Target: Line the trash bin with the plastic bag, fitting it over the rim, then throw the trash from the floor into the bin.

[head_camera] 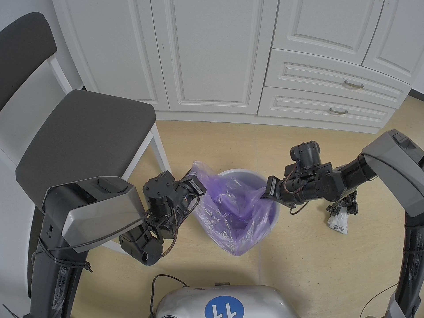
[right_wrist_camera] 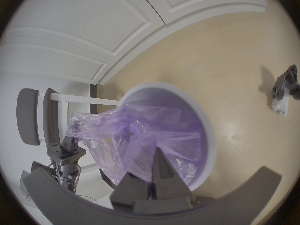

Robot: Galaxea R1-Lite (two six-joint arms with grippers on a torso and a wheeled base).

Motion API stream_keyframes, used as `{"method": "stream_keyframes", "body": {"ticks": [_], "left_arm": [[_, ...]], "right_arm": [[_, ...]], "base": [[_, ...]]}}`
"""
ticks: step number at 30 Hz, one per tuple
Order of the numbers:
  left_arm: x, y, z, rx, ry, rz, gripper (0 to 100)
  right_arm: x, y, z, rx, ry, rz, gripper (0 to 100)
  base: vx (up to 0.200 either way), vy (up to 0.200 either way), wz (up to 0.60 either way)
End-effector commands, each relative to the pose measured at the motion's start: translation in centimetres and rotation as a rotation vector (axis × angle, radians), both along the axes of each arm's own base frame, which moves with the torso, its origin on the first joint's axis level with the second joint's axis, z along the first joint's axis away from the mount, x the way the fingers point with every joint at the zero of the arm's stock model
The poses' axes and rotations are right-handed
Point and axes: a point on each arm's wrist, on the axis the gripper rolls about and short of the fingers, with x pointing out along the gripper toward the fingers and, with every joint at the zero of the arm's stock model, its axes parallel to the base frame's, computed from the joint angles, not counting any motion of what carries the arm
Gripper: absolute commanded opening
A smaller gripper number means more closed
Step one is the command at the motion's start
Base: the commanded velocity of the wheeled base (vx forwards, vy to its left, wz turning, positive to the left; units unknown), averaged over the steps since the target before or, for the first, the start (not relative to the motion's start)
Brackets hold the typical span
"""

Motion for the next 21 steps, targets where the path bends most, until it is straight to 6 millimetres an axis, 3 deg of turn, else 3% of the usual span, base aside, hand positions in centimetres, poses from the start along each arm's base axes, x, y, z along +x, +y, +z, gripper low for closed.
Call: {"method": "stream_keyframes", "body": {"ticks": [1, 8, 13, 21], "left_arm": [[-0.1, -0.3, -0.4, 0.005, 0.006, -0.008, 0], [1.1, -2.2, 0.9, -0.006, -0.027, -0.038, 0], [2.3, -3.0, 0.7, -0.005, -0.027, -0.055, 0], [2.5, -4.2, -0.3, 0.001, -0.029, -0.110, 0]], "right_arm": [[-0.3, -1.6, 1.7, -0.006, -0.038, -0.018, 0], [-0.7, -3.9, 2.4, -0.085, -0.093, -0.001, 0], [-1.0, -5.3, 3.3, -0.114, -0.130, -0.002, 0], [-2.1, -8.2, 3.6, -0.231, -0.183, 0.037, 0]], "base": [[0.000, 0.000, 0.00], [0.000, 0.000, 0.00], [0.000, 0.000, 0.00], [0.000, 0.000, 0.00]]}}
